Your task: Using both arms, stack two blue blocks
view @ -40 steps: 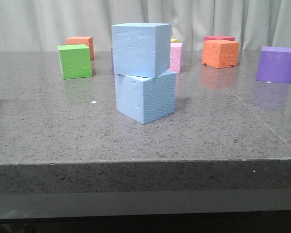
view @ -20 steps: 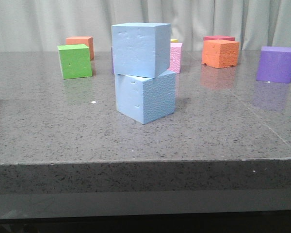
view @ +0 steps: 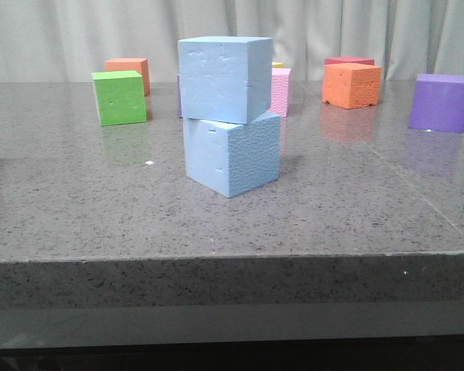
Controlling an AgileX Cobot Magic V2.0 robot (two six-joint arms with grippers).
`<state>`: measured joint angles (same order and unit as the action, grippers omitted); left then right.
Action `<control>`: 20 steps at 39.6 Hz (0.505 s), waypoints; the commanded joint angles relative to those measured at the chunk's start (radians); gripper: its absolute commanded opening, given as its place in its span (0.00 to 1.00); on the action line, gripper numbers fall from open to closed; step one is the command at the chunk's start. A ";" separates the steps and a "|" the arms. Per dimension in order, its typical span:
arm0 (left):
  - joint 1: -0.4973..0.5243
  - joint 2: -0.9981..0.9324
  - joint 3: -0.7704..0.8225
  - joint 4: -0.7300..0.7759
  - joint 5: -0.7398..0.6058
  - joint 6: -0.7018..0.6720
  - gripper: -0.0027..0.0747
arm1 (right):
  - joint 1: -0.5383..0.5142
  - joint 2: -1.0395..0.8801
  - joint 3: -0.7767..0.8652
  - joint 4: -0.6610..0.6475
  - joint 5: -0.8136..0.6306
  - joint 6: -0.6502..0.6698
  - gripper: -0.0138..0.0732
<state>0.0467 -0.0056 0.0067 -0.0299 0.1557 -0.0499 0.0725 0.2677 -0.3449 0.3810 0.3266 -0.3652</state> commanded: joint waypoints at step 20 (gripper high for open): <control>-0.006 -0.017 0.002 -0.007 -0.077 -0.001 0.01 | 0.002 0.007 0.067 -0.293 -0.261 0.309 0.08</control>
<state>0.0467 -0.0056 0.0067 -0.0299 0.1557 -0.0499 0.0725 0.2660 -0.2784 0.1842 0.2103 -0.1708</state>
